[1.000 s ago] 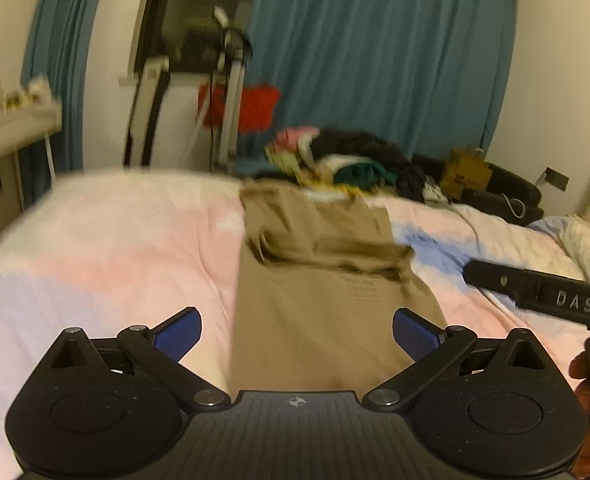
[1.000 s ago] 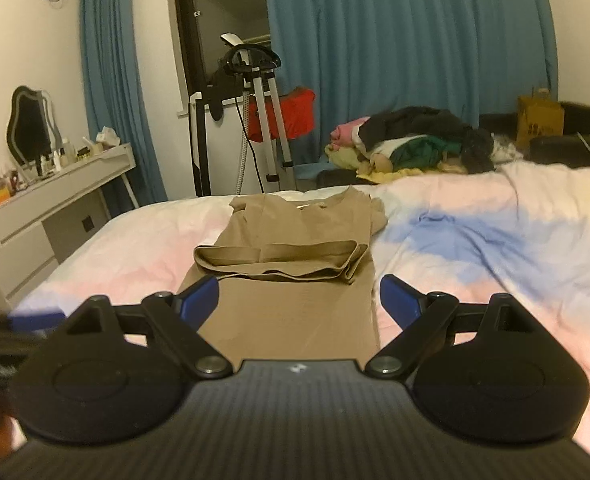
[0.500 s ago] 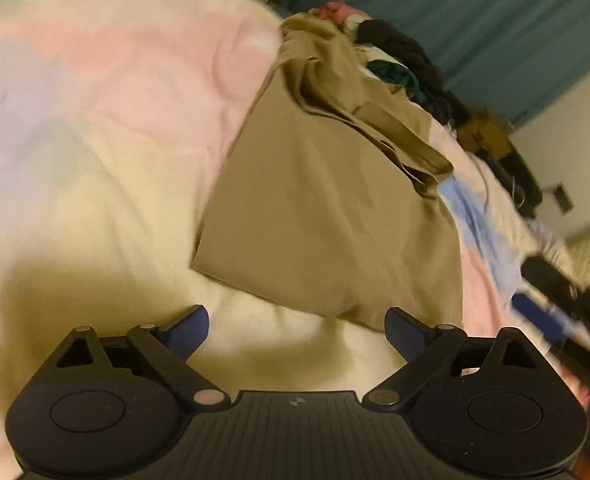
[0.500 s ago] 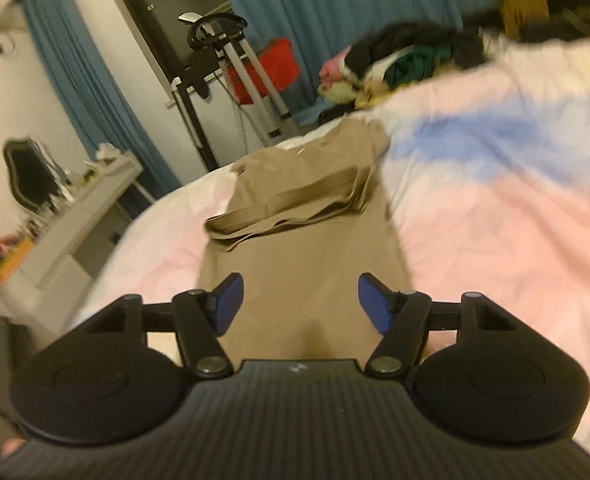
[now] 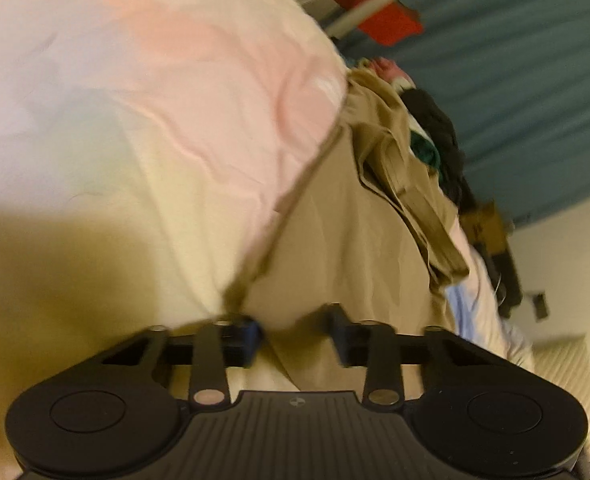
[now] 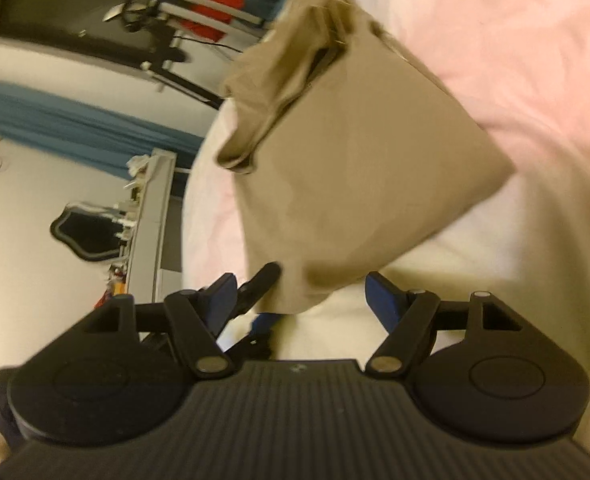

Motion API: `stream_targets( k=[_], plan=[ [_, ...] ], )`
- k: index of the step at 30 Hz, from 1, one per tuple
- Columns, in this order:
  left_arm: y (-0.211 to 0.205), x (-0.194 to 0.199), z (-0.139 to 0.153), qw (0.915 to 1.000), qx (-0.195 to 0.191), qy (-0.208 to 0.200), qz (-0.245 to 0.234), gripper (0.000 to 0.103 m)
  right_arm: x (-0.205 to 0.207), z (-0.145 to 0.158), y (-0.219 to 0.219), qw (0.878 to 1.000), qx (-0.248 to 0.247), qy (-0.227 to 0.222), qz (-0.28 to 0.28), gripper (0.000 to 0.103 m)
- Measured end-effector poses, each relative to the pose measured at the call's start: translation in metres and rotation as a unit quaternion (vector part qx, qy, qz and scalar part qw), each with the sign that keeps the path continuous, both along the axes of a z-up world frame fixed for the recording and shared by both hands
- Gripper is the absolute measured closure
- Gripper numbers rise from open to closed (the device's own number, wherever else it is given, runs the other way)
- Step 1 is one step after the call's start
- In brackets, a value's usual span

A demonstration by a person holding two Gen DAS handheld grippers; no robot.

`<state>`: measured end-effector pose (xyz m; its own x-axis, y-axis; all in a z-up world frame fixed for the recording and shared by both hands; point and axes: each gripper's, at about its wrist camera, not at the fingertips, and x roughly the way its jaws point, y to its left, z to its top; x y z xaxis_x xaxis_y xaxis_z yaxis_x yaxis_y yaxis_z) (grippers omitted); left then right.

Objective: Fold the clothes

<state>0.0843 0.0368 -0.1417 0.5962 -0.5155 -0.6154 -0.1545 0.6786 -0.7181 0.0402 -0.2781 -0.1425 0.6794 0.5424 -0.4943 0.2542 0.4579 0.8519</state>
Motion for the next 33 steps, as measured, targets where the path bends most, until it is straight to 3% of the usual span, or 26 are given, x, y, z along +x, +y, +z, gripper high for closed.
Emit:
stream_targets(
  k=[2,4,6,7,10,11,12,15,25,33],
  plan=[
    [0.004,0.0,0.0,0.9999,-0.014,-0.003,0.007,0.089,0.001,-0.014,-0.005,0.999,0.023,0.024,-0.025,0.033],
    [0.006,-0.002,0.003,0.9996,-0.023,-0.011,0.012,0.092,0.001,-0.028,-0.013,0.996,0.052,0.047,-0.059,0.043],
    [0.006,-0.004,0.007,0.9991,-0.029,-0.028,0.014,0.094,-0.002,-0.028,-0.02,0.993,0.047,0.045,-0.096,0.054],
    [0.006,-0.006,0.012,0.9985,-0.034,-0.04,0.016,0.094,-0.006,-0.024,-0.025,0.991,0.03,0.04,-0.121,0.054],
    [0.006,-0.011,0.025,0.997,-0.034,-0.069,0.009,0.095,-0.016,-0.023,-0.035,0.985,0.041,0.029,-0.165,0.052],
    [0.006,-0.014,0.028,0.9965,-0.034,-0.076,0.007,0.095,-0.016,-0.023,-0.035,0.985,0.042,0.029,-0.162,0.058],
    [0.006,-0.017,0.03,0.9959,-0.037,-0.082,0.007,0.095,-0.015,-0.024,-0.035,0.986,0.034,0.031,-0.162,0.072],
    [0.007,-0.022,0.033,0.9951,-0.043,-0.089,0.009,0.097,-0.011,-0.023,-0.034,0.986,0.011,0.03,-0.163,0.093],
    [0.015,-0.067,0.081,0.9866,-0.058,-0.152,-0.002,0.098,-0.048,0.039,-0.043,0.982,-0.047,-0.104,-0.152,0.095],
    [0.036,-0.171,0.111,0.9851,-0.073,-0.156,-0.002,0.098,-0.141,0.071,-0.025,0.979,-0.067,-0.14,-0.133,0.095]
  ],
)
